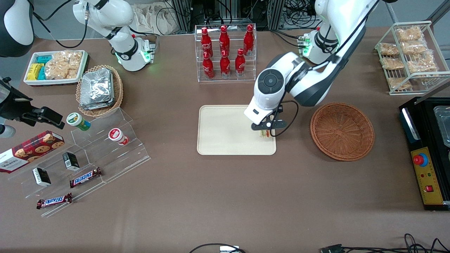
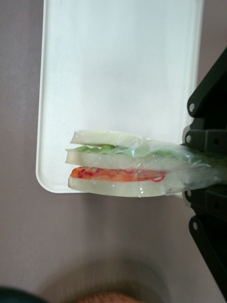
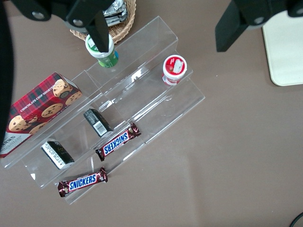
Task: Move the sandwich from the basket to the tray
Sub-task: 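Carry the sandwich over the cream tray and lower it onto the tray, then open the left gripper to release the sandwich and lift away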
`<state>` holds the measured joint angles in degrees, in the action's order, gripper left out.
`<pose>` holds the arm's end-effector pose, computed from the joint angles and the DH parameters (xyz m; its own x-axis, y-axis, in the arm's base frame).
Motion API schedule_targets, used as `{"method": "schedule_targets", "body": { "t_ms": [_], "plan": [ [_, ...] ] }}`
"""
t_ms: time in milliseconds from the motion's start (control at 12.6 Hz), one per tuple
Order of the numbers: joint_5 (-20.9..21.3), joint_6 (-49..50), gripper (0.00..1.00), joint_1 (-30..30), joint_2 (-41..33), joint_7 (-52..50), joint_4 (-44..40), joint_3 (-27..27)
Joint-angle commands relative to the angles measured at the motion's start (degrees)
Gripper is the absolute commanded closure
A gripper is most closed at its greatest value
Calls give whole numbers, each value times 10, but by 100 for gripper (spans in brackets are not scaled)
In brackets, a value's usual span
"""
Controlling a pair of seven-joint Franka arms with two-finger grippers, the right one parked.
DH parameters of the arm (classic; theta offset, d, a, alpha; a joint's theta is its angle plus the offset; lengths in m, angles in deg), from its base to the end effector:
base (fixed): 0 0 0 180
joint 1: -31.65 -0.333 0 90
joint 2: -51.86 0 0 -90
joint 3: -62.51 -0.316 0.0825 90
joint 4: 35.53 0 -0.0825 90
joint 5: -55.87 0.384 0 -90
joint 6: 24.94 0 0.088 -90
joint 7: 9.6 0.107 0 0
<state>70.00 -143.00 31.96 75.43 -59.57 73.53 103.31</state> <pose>0.4771 -0.3695 0.3184 0.9892 0.0478 -0.1384 0.0395 -0.9973 -0.0621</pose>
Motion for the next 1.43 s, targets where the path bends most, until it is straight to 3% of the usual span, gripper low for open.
{"method": "schedule_targets", "body": {
  "t_ms": [0, 319, 478, 558, 637, 1035, 1115, 1354],
  "plan": [
    [29, -81, 100, -3, 28, -7, 38, -13],
    [120, -126, 100, -3, 90, -30, 37, -13],
    [135, -128, 100, -4, 100, -42, 34, -13],
    [135, -128, 61, -5, 101, -44, 33, -14],
    [135, -127, 4, -5, 101, -51, 33, -14],
    [124, -54, 0, -7, 47, -86, 2, -12],
    [104, -21, 0, -20, 26, -84, -9, -7],
    [-32, 89, 0, -33, -63, 45, -65, -17]
  ]
}}
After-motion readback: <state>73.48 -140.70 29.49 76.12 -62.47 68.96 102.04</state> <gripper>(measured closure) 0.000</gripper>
